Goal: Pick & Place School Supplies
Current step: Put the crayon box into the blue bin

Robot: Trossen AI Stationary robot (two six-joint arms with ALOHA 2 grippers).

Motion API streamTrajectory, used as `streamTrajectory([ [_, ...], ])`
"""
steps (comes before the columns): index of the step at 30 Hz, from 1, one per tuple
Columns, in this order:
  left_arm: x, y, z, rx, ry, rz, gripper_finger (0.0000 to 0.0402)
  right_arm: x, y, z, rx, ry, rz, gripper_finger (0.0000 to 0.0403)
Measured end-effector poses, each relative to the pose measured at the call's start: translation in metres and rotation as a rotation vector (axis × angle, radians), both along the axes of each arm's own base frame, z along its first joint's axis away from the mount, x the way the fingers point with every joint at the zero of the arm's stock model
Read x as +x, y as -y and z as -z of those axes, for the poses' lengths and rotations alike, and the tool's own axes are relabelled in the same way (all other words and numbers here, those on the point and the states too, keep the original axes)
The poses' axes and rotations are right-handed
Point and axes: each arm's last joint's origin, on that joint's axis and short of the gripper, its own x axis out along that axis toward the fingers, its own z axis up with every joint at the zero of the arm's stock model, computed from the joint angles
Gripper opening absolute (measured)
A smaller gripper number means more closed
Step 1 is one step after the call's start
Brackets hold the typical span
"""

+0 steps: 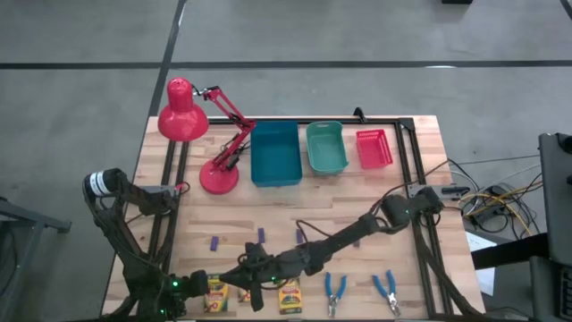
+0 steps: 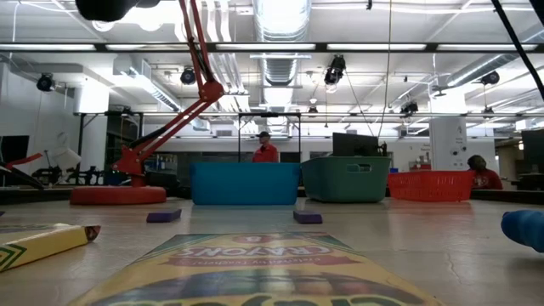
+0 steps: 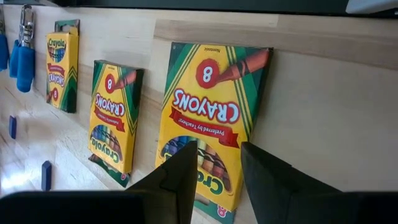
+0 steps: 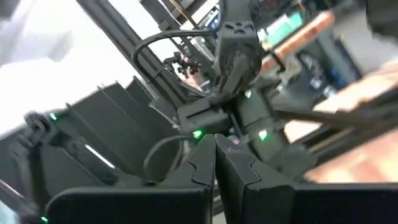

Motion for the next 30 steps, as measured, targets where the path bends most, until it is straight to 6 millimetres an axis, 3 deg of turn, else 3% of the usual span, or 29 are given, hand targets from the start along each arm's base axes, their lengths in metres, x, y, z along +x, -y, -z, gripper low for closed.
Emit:
streamTrajectory([
  [4,0.000,0.000,0.000,0.000,0.000,0.000,0.0129,0.000,0.000,0.003,0.144,-0.090,-0.021,0.0008],
  [10,0.000,0.000,0.000,0.000,0.000,0.000,0.0129,-0.001,0.000,0.011,0.125,-0.186,-0.014,0.0008],
  [22,0.000,0.000,0.000,0.000,0.000,0.000,0.0129,-0.040,-0.002,-0.038,-0.106,-0.485,0.083,0.0008],
  [26,0.000,0.000,0.000,0.000,0.000,0.000,0.0129,-0.055,-0.008,-0.042,-0.161,-0.574,0.065,0.0008],
  [30,0.000,0.000,0.000,0.000,0.000,0.000,0.0129,-0.060,-0.018,-0.044,-0.167,-0.547,0.105,0.0008],
])
